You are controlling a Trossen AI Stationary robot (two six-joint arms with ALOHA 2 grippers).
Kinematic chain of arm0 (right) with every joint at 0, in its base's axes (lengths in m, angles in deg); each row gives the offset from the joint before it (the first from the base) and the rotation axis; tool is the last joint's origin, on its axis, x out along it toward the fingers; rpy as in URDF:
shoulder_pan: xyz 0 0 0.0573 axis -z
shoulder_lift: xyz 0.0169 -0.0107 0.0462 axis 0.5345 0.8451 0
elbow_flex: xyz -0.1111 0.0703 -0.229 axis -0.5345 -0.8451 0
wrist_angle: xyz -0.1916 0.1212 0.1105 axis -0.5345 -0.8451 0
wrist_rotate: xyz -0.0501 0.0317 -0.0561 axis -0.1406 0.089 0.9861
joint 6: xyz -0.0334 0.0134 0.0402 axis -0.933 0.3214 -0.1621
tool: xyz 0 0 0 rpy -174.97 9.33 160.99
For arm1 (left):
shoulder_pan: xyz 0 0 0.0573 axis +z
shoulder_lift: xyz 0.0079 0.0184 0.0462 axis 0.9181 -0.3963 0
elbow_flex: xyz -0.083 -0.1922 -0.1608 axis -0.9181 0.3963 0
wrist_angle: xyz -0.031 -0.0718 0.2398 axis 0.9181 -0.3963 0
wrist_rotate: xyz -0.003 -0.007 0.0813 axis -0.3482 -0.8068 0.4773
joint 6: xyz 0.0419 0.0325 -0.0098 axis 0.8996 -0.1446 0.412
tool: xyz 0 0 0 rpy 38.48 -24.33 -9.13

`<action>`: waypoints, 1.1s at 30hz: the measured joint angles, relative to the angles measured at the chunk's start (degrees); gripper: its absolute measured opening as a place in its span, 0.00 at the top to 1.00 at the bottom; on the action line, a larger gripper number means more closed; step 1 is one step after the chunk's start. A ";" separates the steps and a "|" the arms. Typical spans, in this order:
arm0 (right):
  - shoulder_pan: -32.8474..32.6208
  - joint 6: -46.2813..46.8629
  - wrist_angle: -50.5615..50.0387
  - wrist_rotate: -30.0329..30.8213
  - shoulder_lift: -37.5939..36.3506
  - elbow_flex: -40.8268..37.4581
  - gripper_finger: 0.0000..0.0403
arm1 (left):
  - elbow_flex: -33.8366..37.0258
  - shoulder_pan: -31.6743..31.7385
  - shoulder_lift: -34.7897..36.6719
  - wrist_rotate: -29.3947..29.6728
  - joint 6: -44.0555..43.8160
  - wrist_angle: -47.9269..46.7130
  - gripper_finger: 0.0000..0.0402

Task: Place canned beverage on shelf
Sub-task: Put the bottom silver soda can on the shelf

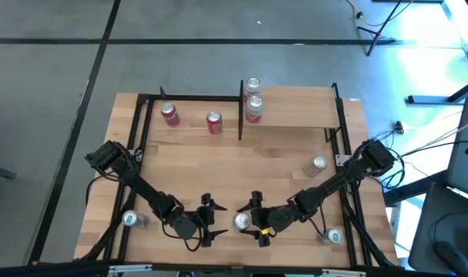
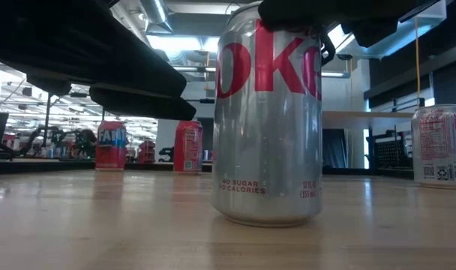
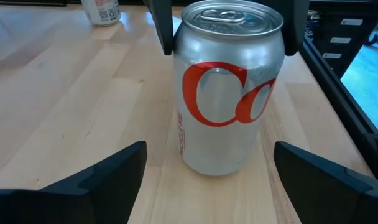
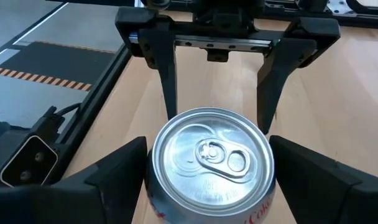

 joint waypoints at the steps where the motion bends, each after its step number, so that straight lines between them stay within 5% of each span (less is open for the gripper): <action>1: 0.01 -0.39 0.12 -0.09 0.02 -0.04 0.22 | 0.00 0.00 0.00 -0.02 -0.01 -0.01 0.14; 6: 0.02 -0.77 0.04 -0.06 0.04 -0.05 0.26 | 0.00 -0.02 0.00 -0.28 -0.04 0.00 0.14; 12: 0.04 -1.82 0.91 0.07 -0.23 -0.07 0.45 | 0.00 -0.17 0.02 -0.44 -0.09 0.00 0.14; 18: 0.04 -2.28 1.09 -0.73 -0.55 -0.09 0.48 | 0.02 -0.29 0.02 -0.44 -0.68 -0.02 0.14; 27: 0.01 3.40 -1.28 -1.46 -0.22 0.72 0.06 | 0.02 -0.31 0.02 -0.63 -1.52 -0.34 0.14; 33: 0.08 3.45 -1.68 -4.14 -0.34 1.25 0.08 | 0.02 -0.28 0.04 -0.64 -1.55 -0.45 0.14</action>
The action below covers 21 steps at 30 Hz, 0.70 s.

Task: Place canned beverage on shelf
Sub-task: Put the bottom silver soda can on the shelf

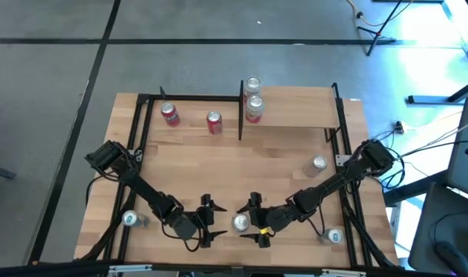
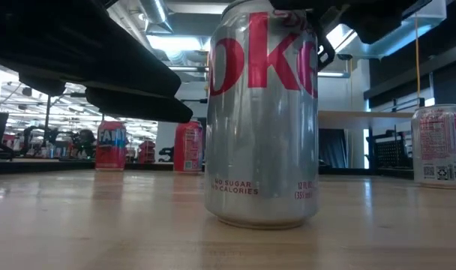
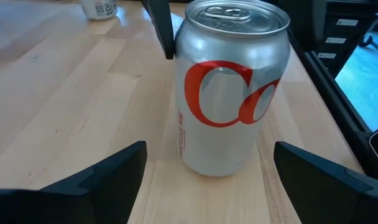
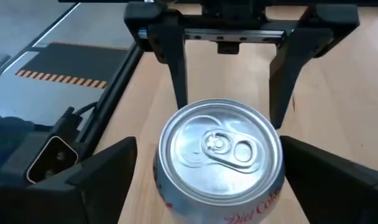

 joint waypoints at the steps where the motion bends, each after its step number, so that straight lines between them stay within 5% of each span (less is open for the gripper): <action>1: 0.28 0.01 -0.06 0.23 0.15 0.00 0.08 | 0.00 0.02 -0.01 0.00 -0.01 0.00 0.14; 12: 1.90 -0.49 -0.28 1.68 3.90 -0.04 0.10 | 0.04 0.00 0.00 -0.02 -0.11 -0.60 0.14; 21: 1.87 -5.10 -2.42 3.63 3.96 1.89 0.36 | 0.04 -0.55 0.02 -0.01 -1.13 -0.89 0.14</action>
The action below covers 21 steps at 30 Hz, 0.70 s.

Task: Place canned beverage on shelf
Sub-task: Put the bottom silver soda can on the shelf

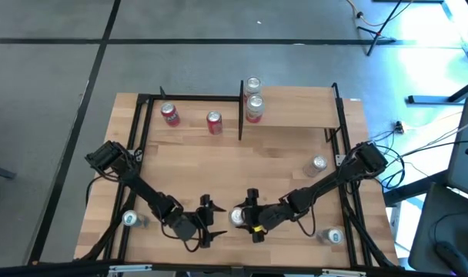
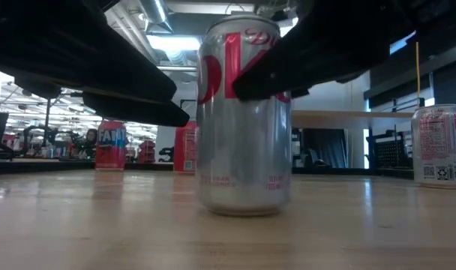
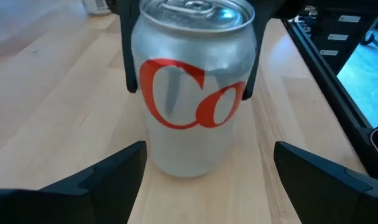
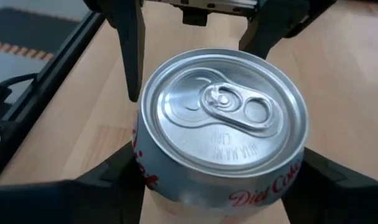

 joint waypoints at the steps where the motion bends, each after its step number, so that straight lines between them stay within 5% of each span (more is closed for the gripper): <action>1: -0.02 -0.85 -1.09 0.12 -0.44 0.42 0.36 | 0.00 -0.24 0.00 0.02 -0.11 0.02 0.14; 13: 0.64 -6.98 -21.12 5.91 -18.54 1.25 0.36 | 0.00 -4.37 0.94 0.00 0.74 -0.42 0.14; 21: 8.23 -9.83 -37.25 9.38 -36.17 1.25 0.36 | 0.00 -2.50 2.89 -0.70 0.13 -5.83 0.14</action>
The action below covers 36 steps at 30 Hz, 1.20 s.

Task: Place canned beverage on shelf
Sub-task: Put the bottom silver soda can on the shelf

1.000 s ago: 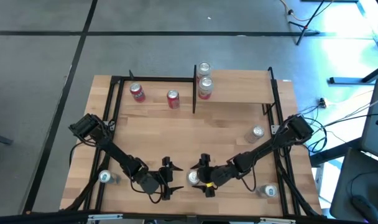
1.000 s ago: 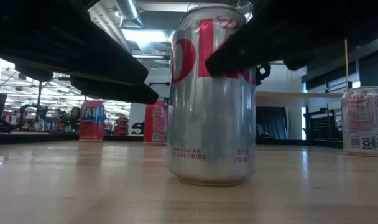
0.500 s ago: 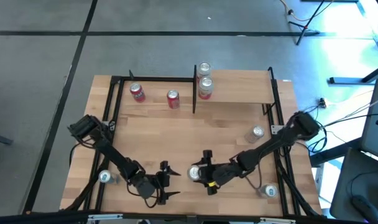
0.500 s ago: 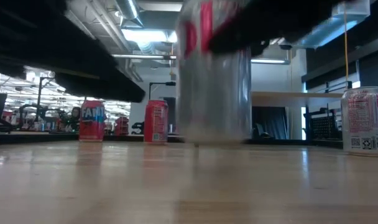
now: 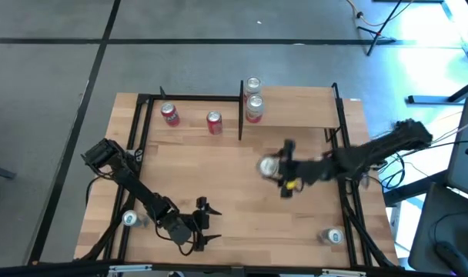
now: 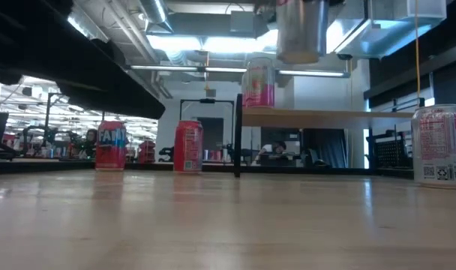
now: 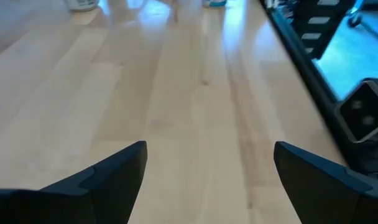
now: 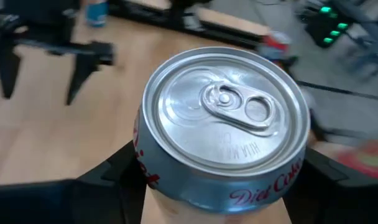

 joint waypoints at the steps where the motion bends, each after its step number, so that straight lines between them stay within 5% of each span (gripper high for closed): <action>1: 1.52 -0.36 -1.29 -0.18 -1.96 0.00 0.36 | 0.00 0.30 0.39 -0.18 -0.07 -0.89 0.14; 8: 16.71 -5.00 -7.42 -8.72 -12.25 0.00 0.36 | 0.42 0.67 3.49 -0.86 0.22 -6.68 0.14; 13: 30.24 -11.33 -7.04 -21.22 -13.90 0.00 0.36 | 3.93 0.62 5.28 0.70 -0.14 -6.68 0.14; 23: 54.99 -20.68 -5.99 -44.05 -8.49 -0.02 0.36 | 5.22 3.36 5.57 -0.85 -1.08 -5.70 0.14; 36: 70.13 -25.02 6.10 -57.02 1.77 0.00 0.36 | 5.19 3.23 5.57 -1.01 -2.93 -4.17 0.14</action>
